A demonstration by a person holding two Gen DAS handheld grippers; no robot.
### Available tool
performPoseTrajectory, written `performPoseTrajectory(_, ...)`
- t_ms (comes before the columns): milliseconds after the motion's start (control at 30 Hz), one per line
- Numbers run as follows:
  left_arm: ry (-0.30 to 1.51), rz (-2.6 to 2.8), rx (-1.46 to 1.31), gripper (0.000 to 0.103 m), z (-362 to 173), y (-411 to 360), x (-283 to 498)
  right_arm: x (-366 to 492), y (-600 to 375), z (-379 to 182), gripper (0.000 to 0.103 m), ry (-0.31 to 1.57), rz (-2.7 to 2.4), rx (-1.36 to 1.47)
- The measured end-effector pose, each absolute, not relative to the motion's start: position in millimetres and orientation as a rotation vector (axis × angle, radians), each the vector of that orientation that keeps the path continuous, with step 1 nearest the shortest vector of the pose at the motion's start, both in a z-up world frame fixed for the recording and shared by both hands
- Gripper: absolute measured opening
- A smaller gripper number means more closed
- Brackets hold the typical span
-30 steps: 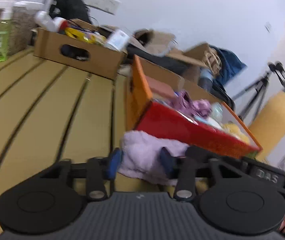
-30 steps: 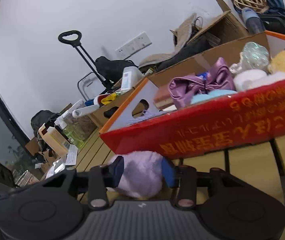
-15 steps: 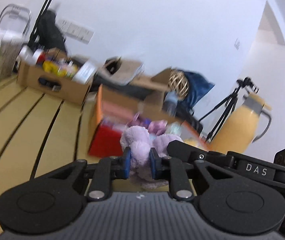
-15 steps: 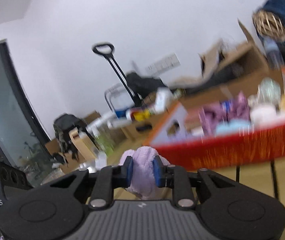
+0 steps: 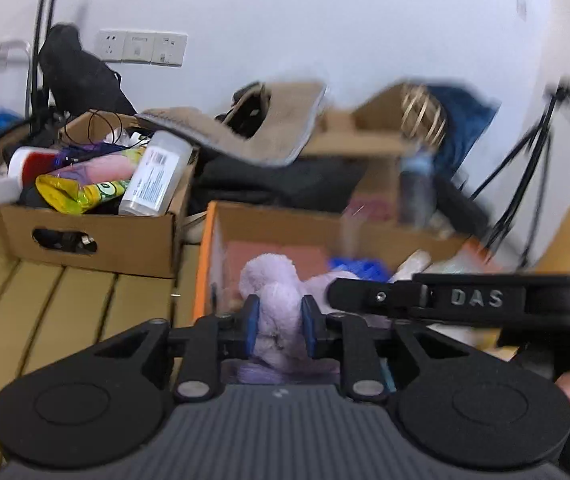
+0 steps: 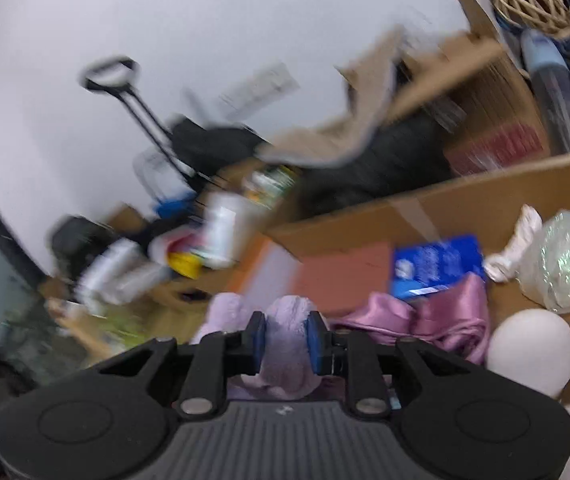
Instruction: Organize soft objects
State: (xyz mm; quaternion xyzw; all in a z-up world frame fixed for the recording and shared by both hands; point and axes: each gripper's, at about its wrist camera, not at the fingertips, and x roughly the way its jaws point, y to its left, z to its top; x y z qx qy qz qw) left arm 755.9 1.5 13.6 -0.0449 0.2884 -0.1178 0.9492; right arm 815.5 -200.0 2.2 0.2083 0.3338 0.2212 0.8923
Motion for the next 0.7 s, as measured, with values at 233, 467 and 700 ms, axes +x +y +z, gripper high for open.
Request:
performPoseTrajectory(233, 0.593, -0.231, -0.003, 0.048, 6.7, -3.2, 756.7, 818.9, -195.3, -6.9, 0.040, 0.731, 0.413, 0.343)
performPoseTrajectory(467, 0.555, -0.199, -0.006, 0.055, 47.7, -0.5, 713.6, 764.9, -222.2, 46.0, 0.056, 0.639, 0.369, 0.273)
performPoseTrajectory(700, 0.481, -0.150, 0.024, 0.061, 85.0, -5.7, 611.8, 652.9, -278.9, 96.4, 0.063, 0.548, 0.258, 0.168)
